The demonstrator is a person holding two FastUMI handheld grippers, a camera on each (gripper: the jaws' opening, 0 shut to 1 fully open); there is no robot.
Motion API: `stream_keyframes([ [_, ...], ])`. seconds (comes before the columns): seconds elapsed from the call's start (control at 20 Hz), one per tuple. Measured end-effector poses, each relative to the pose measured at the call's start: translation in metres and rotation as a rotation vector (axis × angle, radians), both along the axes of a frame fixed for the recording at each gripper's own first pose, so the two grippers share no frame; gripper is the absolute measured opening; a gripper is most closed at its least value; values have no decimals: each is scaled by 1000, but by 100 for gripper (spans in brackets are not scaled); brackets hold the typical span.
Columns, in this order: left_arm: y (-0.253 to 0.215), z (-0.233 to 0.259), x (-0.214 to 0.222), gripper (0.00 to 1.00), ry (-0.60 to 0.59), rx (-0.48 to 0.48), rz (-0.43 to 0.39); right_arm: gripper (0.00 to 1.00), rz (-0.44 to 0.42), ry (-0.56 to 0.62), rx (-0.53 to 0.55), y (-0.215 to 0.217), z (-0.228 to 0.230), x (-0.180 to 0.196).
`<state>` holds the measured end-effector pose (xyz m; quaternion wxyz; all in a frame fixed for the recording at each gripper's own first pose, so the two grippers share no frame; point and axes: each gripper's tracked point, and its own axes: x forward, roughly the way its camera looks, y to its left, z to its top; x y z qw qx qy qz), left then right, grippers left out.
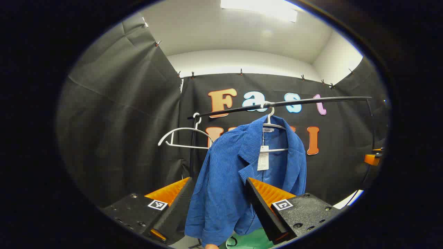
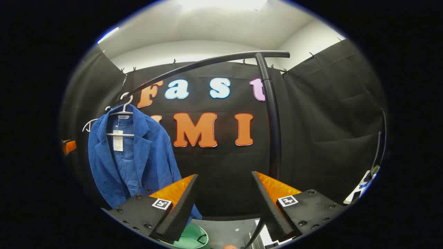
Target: Grasp the clothes on the hanger with both hands and then place them into the laundry hamper below.
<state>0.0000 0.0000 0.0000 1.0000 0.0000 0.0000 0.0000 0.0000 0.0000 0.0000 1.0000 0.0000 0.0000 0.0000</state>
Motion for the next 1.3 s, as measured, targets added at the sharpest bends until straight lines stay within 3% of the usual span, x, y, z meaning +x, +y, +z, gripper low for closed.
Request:
stream_keyframes([
  [0.8,-4,-11,-1,95,31,-7,-22,89,39,6,2,7,-4,4],
  [1.15,-8,-26,9,94,66,-8,-19,89,110,16,25,48,-5,25],
  [1.2,-10,-29,11,94,73,-11,-22,96,125,18,29,55,-5,28],
  [1.3,-13,-35,16,95,83,-10,-28,96,157,20,35,72,-6,35],
])
